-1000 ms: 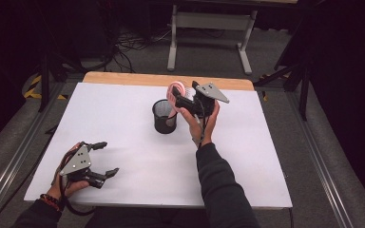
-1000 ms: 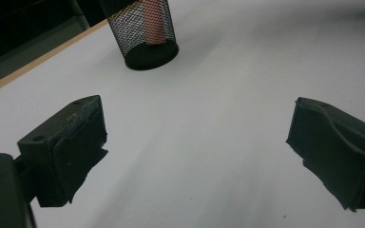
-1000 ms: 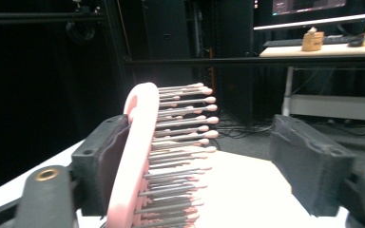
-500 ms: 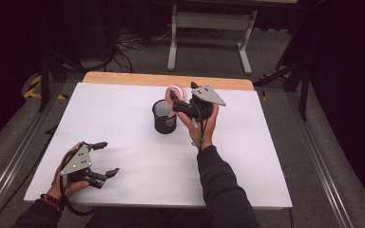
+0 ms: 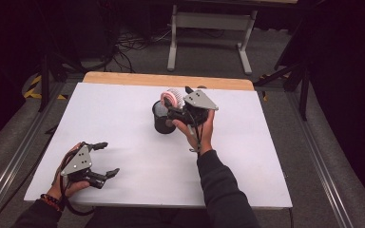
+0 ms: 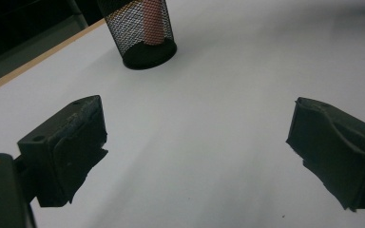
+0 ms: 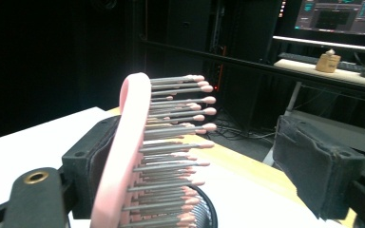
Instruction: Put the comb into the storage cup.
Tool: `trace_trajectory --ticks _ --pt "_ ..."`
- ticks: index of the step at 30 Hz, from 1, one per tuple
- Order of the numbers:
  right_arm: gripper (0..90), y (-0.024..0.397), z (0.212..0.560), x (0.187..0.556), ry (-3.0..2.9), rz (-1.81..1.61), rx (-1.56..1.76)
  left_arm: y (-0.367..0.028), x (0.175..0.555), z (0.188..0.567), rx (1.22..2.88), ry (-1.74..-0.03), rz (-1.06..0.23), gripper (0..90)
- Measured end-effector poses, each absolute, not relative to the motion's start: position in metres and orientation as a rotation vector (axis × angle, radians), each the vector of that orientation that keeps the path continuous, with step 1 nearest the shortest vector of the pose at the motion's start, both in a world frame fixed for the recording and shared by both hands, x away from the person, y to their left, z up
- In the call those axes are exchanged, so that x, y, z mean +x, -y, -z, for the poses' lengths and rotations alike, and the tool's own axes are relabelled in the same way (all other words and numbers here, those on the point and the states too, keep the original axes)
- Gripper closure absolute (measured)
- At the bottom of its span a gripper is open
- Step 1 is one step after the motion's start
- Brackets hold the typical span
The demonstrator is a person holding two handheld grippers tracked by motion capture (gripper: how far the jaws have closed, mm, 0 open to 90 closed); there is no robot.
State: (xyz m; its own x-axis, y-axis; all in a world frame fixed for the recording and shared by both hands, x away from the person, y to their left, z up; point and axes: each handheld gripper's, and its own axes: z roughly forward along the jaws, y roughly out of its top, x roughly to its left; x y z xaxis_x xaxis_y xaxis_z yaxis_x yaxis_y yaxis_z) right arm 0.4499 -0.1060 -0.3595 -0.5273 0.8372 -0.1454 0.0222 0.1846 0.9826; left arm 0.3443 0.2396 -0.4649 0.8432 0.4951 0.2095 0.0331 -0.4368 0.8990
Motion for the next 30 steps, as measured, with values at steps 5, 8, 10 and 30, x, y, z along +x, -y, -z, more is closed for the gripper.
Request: trace_trajectory --ticks 5,8,10,30 --pt "19.1 0.103 0.362 0.448 -1.759 -1.423 0.805 -0.239 0.344 0.465 1.972 -0.391 -0.550 6.5" --pt "19.7 0.099 0.366 0.444 -1.773 -1.409 0.792 -0.239 0.344 0.465 1.975 -0.389 -0.551 6.5" --pt "19.7 0.097 0.368 0.442 -1.782 -1.401 0.790 -0.240 0.344 0.465 1.975 -0.389 -0.552 6.4" --pt "19.3 0.094 0.368 0.435 -1.823 -1.375 0.739 -0.240 0.343 0.464 1.969 -0.386 -0.553 6.4"
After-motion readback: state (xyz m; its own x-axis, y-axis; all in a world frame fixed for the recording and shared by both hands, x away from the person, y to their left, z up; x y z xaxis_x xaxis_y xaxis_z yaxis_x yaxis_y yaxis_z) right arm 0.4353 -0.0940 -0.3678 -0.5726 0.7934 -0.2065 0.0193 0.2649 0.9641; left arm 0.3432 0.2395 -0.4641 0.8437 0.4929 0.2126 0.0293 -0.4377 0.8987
